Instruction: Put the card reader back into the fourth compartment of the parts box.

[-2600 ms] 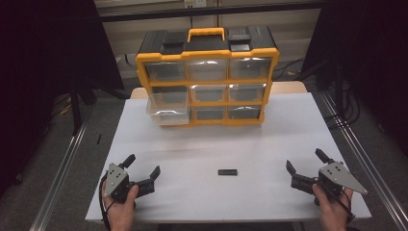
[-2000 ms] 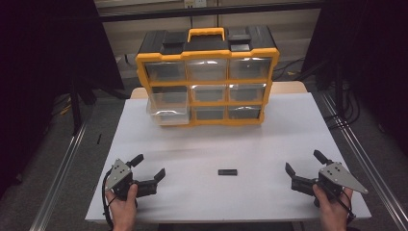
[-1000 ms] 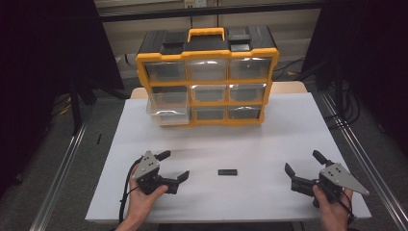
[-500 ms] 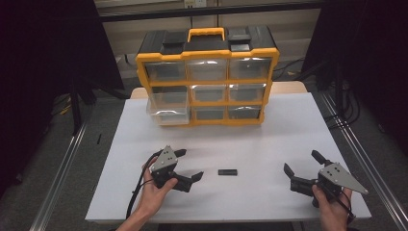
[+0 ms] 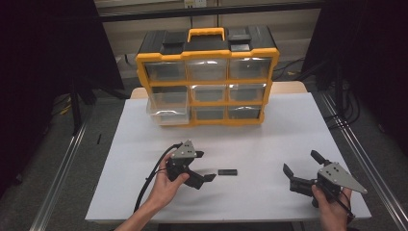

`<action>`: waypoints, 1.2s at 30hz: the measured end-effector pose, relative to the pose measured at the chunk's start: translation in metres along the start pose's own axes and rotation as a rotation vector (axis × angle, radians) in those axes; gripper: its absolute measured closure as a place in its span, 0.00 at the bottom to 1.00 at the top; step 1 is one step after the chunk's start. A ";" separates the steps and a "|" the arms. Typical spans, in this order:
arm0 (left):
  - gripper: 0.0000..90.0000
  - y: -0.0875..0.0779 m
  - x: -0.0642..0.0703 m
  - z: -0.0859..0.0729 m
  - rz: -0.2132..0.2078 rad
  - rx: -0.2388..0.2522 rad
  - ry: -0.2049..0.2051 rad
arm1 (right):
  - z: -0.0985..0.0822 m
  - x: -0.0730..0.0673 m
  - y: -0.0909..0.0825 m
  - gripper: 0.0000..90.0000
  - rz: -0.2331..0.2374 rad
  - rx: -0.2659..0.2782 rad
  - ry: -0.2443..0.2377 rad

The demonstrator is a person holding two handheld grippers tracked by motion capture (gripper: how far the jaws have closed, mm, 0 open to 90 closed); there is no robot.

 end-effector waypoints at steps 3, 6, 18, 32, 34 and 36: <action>0.10 0.004 -0.001 0.001 -0.019 -0.009 -0.003 | 0.000 0.000 0.000 0.00 -0.002 -0.001 0.001; 0.09 0.009 -0.002 0.002 -0.017 -0.029 0.011 | 0.000 0.000 0.000 0.00 0.001 -0.001 0.001; 0.06 0.036 -0.007 0.009 -0.076 -0.150 0.054 | -0.001 0.000 0.000 0.00 -0.003 -0.007 -0.003; 0.23 0.061 -0.009 0.008 -0.130 -0.273 0.129 | -0.001 0.000 0.001 0.00 0.002 -0.010 -0.001; 0.31 0.064 -0.010 0.007 -0.140 -0.297 0.147 | -0.002 0.000 0.001 0.00 0.002 -0.014 0.000; 0.35 0.065 -0.012 0.007 -0.133 -0.309 0.148 | -0.002 0.000 0.001 0.00 0.000 -0.014 -0.001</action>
Point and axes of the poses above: each handheld gripper's, and its own axes: y roughly forward along the jaws, z roughly out of its top, x roughly to its right, the point moved 7 cm from there along y, roughly forward along the jaws, and after that the axes turned 13 degrees about y, right-handed, at the moved point
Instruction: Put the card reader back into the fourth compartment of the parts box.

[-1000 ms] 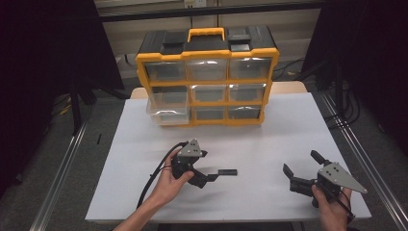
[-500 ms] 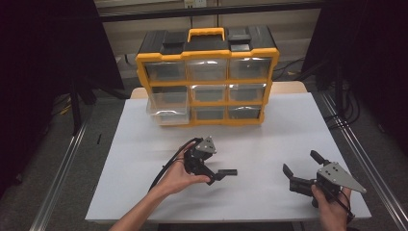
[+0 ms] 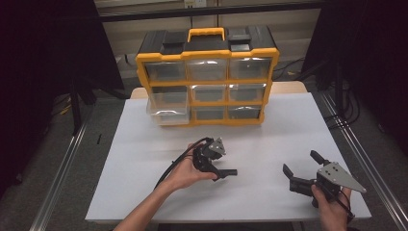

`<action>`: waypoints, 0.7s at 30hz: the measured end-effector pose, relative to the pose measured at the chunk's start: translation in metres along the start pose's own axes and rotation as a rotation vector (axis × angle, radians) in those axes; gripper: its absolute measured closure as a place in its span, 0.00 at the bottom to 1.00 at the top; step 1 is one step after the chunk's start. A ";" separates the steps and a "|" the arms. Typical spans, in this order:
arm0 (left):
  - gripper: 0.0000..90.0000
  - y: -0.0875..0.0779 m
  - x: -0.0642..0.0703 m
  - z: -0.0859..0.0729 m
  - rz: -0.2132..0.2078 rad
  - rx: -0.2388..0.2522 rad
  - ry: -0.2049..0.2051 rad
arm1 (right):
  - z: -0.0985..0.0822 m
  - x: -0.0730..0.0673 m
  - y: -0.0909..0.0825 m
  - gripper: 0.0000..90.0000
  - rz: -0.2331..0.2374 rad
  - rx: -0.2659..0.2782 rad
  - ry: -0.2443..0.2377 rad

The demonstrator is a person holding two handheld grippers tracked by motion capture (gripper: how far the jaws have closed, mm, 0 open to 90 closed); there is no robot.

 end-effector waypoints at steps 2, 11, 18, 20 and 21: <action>0.39 0.001 -0.002 0.001 -0.017 -0.001 0.000 | 0.000 0.000 0.000 0.00 0.000 -0.001 -0.001; 0.51 0.009 0.003 -0.001 -0.067 -0.037 0.033 | 0.000 0.000 0.000 0.00 0.010 -0.005 -0.002; 0.61 0.011 0.005 0.002 -0.075 -0.054 0.063 | -0.001 0.000 0.001 0.00 0.005 -0.010 0.001; 0.64 0.011 0.004 0.003 -0.087 -0.072 0.087 | -0.001 -0.001 0.001 0.00 0.002 -0.011 -0.001; 0.64 0.012 0.005 0.004 -0.086 -0.061 0.071 | -0.001 -0.001 0.001 0.00 0.003 -0.011 -0.002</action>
Point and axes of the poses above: each handheld gripper's, and its own axes: y roughly forward along the jaws, z roughly out of its top, x roughly to its right, the point moved 7 cm from there along y, roughly forward along the jaws, and after that the axes turned 13 degrees about y, right-handed, at the moved point
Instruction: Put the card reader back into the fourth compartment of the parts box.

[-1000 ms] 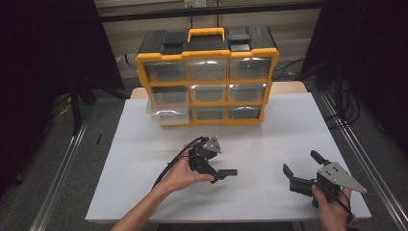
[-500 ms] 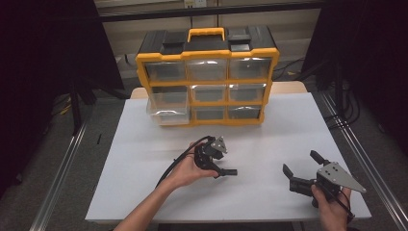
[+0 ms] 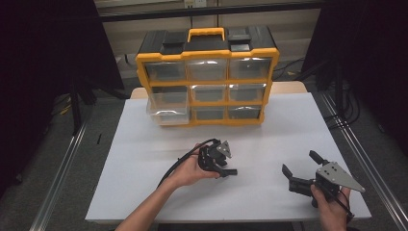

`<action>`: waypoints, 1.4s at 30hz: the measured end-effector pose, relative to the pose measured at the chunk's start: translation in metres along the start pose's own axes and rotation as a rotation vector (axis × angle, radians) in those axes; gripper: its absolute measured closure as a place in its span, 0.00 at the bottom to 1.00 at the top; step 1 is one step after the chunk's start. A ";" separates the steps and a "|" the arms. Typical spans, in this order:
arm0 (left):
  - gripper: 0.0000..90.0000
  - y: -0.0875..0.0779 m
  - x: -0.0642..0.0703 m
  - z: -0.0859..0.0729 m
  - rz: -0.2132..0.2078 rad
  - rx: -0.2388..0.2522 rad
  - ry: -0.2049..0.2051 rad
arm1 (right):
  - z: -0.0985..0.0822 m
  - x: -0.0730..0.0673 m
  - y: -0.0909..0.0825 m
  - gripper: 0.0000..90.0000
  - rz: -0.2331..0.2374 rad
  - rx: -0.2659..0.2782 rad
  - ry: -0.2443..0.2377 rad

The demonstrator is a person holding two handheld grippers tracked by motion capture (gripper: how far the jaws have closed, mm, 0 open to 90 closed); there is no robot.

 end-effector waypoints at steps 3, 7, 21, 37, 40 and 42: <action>0.67 0.001 -0.002 0.001 -0.006 -0.005 -0.002 | 0.000 0.000 0.000 0.00 -0.001 -0.001 0.000; 0.69 0.001 -0.002 0.002 -0.002 -0.015 0.009 | 0.000 -0.001 0.001 0.00 0.001 -0.001 0.001; 0.82 0.001 -0.002 0.004 -0.017 -0.033 -0.001 | -0.001 -0.001 0.002 0.00 0.008 -0.007 -0.004; 0.82 -0.002 -0.005 0.002 -0.029 0.041 -0.065 | -0.001 0.000 0.001 0.00 0.006 -0.007 -0.003; 0.82 -0.006 -0.007 0.002 -0.018 0.059 -0.076 | -0.001 0.000 0.001 0.00 0.007 -0.006 -0.002; 0.82 -0.009 -0.009 0.002 -0.005 0.078 -0.080 | -0.001 0.000 0.002 0.00 0.004 -0.007 -0.003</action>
Point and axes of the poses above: each handheld gripper's, and its own axes: y roughly forward along the jaws, z roughly out of its top, x roughly to its right, the point moved 7 cm from there along y, roughly forward along the jaws, and after that the axes turned 13 degrees about y, right-handed, at the moved point
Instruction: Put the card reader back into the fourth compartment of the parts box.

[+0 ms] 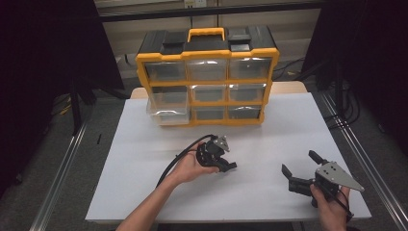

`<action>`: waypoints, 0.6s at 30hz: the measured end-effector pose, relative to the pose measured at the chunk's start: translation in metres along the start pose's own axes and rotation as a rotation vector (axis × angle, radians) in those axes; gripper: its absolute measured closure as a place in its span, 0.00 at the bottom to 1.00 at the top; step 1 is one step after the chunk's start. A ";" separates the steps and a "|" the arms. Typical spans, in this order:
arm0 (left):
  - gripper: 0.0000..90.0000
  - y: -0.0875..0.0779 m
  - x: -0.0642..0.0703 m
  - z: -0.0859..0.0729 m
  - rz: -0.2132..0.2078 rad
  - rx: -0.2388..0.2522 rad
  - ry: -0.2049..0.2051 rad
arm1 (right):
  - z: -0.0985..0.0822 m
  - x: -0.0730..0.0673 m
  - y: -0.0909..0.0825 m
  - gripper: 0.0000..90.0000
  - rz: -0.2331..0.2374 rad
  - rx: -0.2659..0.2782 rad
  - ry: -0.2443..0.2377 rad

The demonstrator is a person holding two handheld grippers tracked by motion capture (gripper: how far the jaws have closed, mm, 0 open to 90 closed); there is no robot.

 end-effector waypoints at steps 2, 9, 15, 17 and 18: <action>0.82 -0.001 -0.001 -0.001 0.012 0.013 -0.005 | 0.000 0.000 0.000 0.00 0.003 0.000 0.000; 0.82 -0.008 0.002 0.000 0.034 0.038 0.016 | 0.000 0.000 0.000 0.00 0.002 0.001 -0.001; 0.82 -0.021 0.003 0.004 0.064 0.097 0.012 | 0.000 0.000 0.000 0.00 0.001 0.001 0.001; 0.82 -0.029 0.000 0.003 0.073 0.124 -0.007 | 0.001 0.000 0.000 0.00 0.002 0.003 0.002; 0.82 -0.029 0.000 0.003 0.073 0.124 -0.007 | 0.001 0.000 0.000 0.00 0.002 0.003 0.002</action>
Point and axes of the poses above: each handheld gripper's, and its own axes: y roughly forward along the jaws, z roughly out of its top, x roughly to its right, the point moved 7 cm from there along y, roughly forward along the jaws, and after that the axes turned 13 degrees about y, right-handed, at the moved point
